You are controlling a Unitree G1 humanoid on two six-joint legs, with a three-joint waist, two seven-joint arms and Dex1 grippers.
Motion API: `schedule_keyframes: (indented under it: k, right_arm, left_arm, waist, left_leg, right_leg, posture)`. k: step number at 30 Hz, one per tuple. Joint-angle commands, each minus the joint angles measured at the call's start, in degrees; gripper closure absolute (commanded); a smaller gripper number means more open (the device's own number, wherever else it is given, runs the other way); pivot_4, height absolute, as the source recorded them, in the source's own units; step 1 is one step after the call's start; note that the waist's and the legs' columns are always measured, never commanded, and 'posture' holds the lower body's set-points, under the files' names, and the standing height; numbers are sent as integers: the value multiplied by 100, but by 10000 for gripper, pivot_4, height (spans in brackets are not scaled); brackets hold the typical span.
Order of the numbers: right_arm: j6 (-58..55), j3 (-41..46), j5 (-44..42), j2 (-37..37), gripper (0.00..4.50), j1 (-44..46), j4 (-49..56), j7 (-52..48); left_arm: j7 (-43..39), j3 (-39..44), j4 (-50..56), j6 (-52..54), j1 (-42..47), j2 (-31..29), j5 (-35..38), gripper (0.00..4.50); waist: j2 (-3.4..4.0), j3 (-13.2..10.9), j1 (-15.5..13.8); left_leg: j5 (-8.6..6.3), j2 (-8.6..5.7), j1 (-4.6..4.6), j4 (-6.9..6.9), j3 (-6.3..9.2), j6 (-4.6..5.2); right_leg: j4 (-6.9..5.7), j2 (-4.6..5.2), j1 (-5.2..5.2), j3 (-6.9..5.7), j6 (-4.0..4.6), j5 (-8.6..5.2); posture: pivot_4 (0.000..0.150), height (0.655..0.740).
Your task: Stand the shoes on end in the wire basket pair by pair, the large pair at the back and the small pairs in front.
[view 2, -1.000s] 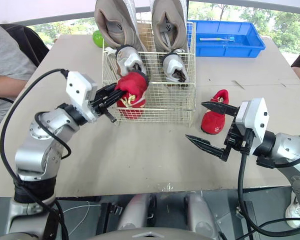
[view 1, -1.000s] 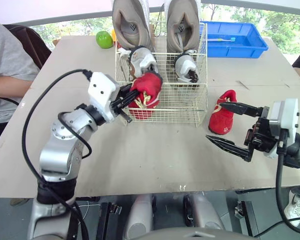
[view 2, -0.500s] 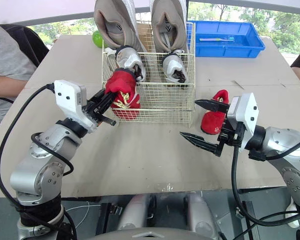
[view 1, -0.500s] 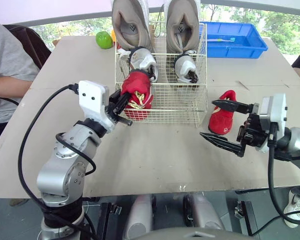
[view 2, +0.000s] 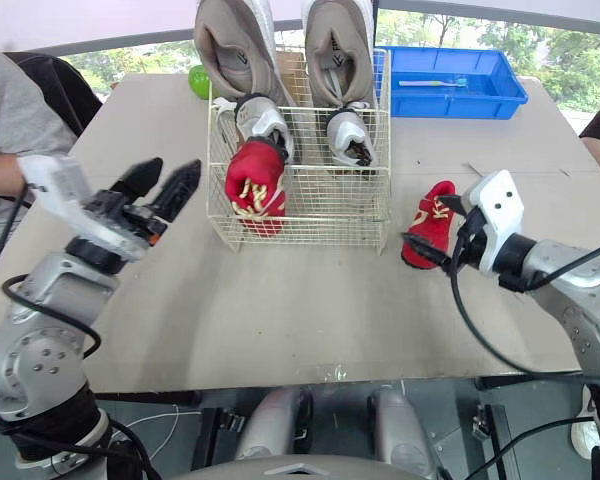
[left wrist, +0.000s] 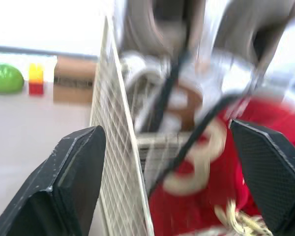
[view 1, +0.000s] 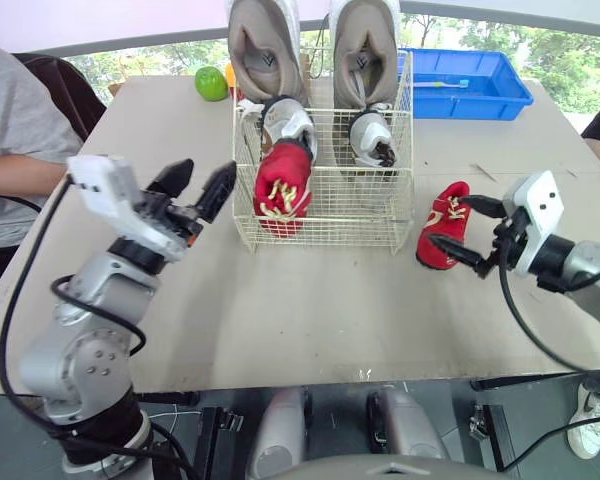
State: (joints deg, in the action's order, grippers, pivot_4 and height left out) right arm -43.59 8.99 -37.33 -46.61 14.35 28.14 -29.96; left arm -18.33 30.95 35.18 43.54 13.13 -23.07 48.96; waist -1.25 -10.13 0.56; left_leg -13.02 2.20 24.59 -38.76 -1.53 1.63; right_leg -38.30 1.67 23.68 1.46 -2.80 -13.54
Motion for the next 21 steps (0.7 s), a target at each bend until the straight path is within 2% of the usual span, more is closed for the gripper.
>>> schedule_keyframes:
  k: [1, 5, 10, 13, 14, 16, 17, 21]
  right_arm:
    - [-531, 251, -174, -165, 0, 261, -68, 36]
    - [-1662, 80, 19, -32, 0, 1054, -1133, 603]
    - [-2416, 351, -154, 330, 0, 1625, -1883, 784]
    - [-2310, 379, -72, 428, 0, 1838, -2216, 705]
    - [-2347, 468, -167, 482, 0, 1913, -2254, 668]
    - [-2350, 533, -254, 495, 0, 1940, -2192, 568]
    - [-2237, 524, -255, 458, 0, 1846, -2025, 446]
    - [-351, 979, -588, 651, 0, 937, -608, -1038]
  left_arm:
    - [-457, 126, 88, -66, -62, -239, 862, 843]
    - [-1590, -327, 598, 121, -518, -890, 1507, 843]
    - [-2427, -824, 999, -134, -1067, -1480, 1393, 843]
    - [-2373, -1036, 921, -305, -1010, -1541, 1187, 843]
    - [-2263, -1138, 840, -408, -880, -1586, 877, 843]
    - [-1904, -1211, 676, -438, -513, -1558, 770, 843]
    - [-1606, -1286, 597, -507, -210, -1541, 474, 843]
    - [-1108, -1787, 575, -688, 491, -1866, -754, 843]
  waist:
    - [-1, 0, -32]
    - [-2, 0, 34]
    - [1, 1, 11]
    - [4, 0, 3]
    - [4, 0, 3]
    - [4, 0, -12]
    - [3, 1, -13]
    - [1, 1, -59]
  left_leg:
    - [0, -1, 3, 0, 2, 0]
    - [-1, -4, 6, 0, -8, 1]
    - [-1, -2, 1, 18, -28, 2]
    - [-1, -3, 2, 25, -37, 2]
    - [-1, -4, 2, 25, -39, 2]
    - [-1, -6, 3, 25, -39, 2]
    - [-1, -7, 4, 25, -38, 2]
    - [-1, -6, 11, 26, -28, 2]
  right_leg:
    - [4, 2, 0, -2, 0, 0]
    - [22, 1, -2, 4, 0, 1]
    - [29, 5, 0, 12, 6, -2]
    - [30, 2, 1, 5, 4, -1]
    - [31, 0, 2, 6, 4, -1]
    - [32, 0, 1, 4, 2, 0]
    - [34, -3, 1, 3, 2, 0]
    - [43, -9, -1, -5, -3, 1]
  posture:
    - [1500, 7400]
    - [1500, 7400]
    - [1500, 7400]
    - [1500, 7400]
    - [1500, 7400]
    - [1500, 7400]
    - [1500, 7400]
    - [1500, 7400]
